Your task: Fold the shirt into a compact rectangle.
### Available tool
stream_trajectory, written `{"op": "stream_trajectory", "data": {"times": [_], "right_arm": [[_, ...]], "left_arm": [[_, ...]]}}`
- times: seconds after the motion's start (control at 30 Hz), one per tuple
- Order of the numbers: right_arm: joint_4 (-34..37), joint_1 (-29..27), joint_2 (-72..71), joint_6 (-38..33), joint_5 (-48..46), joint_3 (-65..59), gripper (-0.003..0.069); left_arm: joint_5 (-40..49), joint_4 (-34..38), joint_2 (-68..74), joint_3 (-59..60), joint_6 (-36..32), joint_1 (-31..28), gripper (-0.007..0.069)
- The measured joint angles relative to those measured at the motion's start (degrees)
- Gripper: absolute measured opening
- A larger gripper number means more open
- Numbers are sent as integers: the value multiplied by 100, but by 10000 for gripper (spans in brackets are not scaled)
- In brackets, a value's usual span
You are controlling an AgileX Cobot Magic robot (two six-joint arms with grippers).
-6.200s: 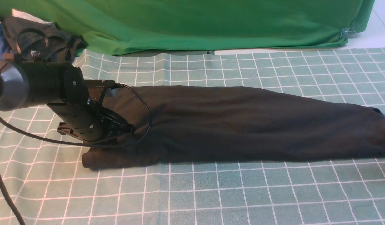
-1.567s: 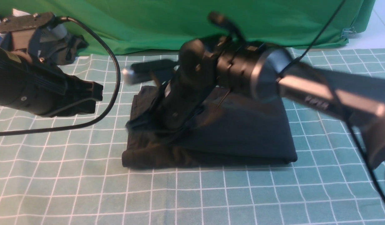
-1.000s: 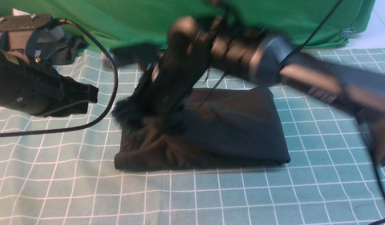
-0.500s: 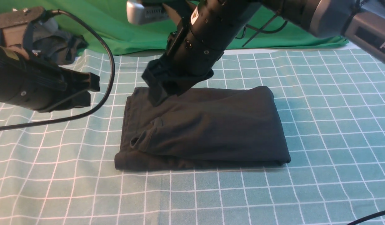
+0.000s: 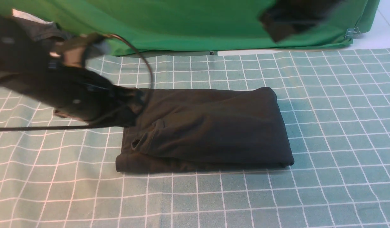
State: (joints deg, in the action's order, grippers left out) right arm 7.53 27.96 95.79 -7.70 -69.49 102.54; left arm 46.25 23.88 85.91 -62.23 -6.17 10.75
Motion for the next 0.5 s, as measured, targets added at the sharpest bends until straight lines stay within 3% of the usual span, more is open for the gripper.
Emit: {"op": "stream_trajectory", "data": {"times": [0.13,0.27,0.37,0.5], "right_arm": [[-5,-227,-674,-181,-13,-1324,15],[-5,-341,-1029,-201,83,-1974,15],[-5,-391,-1308,-201,307,-2334,15],[19,-391,-1415,-201,517,-2420,15]], "left_arm": [[-104,-400,767,-506,337,205,72],[-110,-524,1248,-774,464,225,182],[-103,-526,1714,-857,489,236,342],[-1,-278,2071,-857,463,236,433]]}}
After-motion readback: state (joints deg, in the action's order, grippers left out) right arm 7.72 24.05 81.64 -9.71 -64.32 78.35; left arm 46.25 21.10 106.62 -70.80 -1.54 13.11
